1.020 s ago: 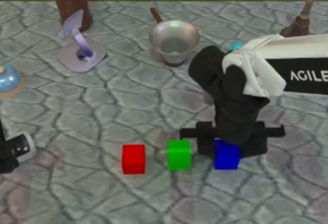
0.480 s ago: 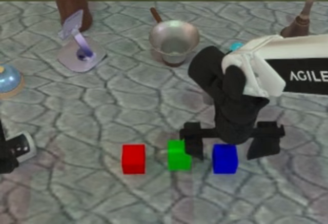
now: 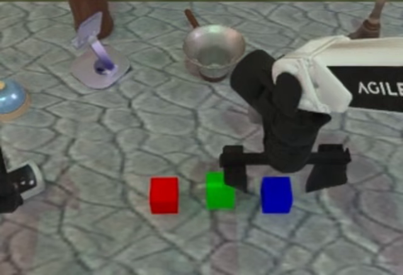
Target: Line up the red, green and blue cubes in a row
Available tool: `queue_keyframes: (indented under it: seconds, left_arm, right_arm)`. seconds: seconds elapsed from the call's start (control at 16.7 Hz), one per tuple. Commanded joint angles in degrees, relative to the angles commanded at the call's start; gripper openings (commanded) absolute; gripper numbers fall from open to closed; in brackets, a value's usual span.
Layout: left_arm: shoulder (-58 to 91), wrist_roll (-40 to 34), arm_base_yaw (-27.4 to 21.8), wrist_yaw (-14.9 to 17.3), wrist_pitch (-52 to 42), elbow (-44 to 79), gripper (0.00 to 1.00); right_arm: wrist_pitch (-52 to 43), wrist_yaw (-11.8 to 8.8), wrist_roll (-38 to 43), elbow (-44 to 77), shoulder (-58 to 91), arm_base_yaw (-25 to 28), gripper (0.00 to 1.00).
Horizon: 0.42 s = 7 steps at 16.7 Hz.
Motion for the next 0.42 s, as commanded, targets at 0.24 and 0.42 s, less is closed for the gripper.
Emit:
queue_keyframes:
  seconds: [0.24, 0.42]
  left_arm:
    - [0.0, 0.0, 0.0, 0.0, 0.0, 0.0, 1.0]
    - [0.0, 0.0, 0.0, 0.0, 0.0, 0.0, 1.0]
  right_arm:
    - [-9.0, 0.0, 0.0, 5.1, -3.0, 0.2, 1.0]
    - [-12.2, 0.0, -0.1, 7.3, -4.7, 0.3, 1.0]
